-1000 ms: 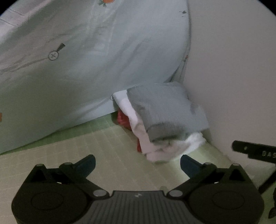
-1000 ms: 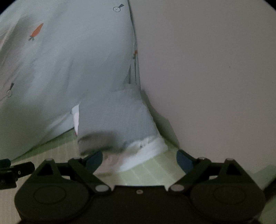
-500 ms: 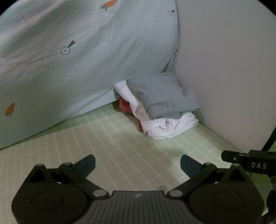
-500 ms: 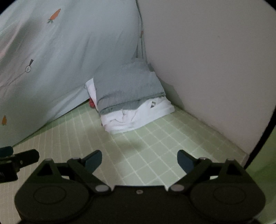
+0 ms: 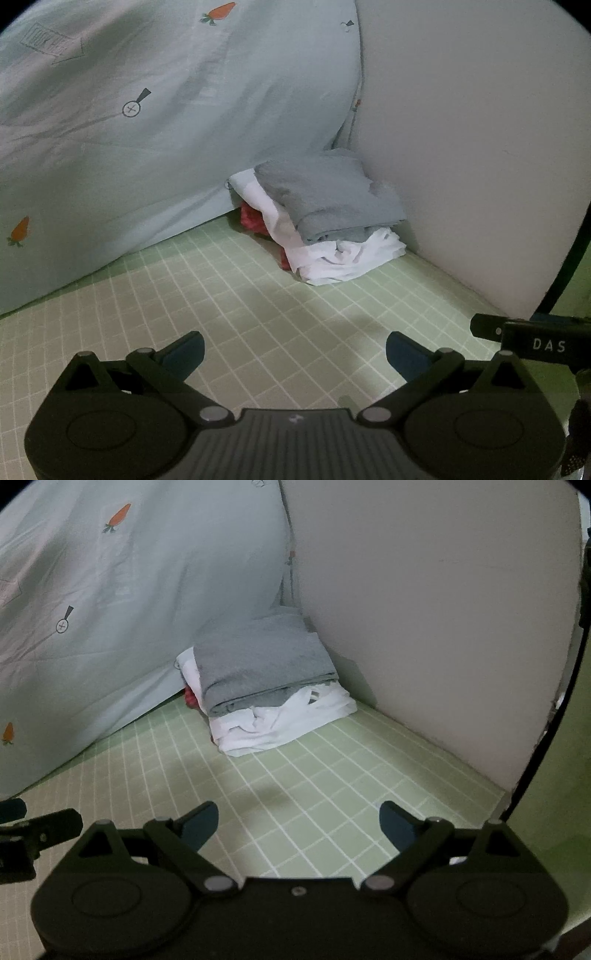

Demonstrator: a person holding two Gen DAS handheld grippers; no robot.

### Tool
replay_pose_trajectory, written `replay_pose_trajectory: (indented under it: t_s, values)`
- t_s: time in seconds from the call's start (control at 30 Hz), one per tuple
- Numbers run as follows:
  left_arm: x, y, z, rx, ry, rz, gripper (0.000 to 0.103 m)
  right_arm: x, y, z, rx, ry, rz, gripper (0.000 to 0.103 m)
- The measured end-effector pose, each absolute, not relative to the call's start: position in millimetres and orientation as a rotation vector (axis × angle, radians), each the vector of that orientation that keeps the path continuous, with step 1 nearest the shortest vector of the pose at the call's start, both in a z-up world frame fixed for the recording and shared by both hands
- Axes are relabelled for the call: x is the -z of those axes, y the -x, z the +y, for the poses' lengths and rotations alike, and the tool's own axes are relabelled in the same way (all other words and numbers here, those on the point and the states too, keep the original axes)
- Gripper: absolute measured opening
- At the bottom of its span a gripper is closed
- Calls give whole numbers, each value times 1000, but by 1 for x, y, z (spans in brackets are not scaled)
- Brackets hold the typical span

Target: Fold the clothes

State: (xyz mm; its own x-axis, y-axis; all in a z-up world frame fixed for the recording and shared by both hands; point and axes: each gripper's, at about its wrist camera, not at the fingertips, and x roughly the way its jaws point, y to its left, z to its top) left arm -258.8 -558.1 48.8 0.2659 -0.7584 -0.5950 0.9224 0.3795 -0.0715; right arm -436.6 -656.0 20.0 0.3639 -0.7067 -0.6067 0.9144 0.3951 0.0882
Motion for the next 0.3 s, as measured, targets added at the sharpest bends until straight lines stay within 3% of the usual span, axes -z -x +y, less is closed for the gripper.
replay_pose_trajectory:
  t_s: [0.3]
  values:
    - [-52,262,-554,1172,-317,600,103,-20,446,-650,1103,-470,516,95]
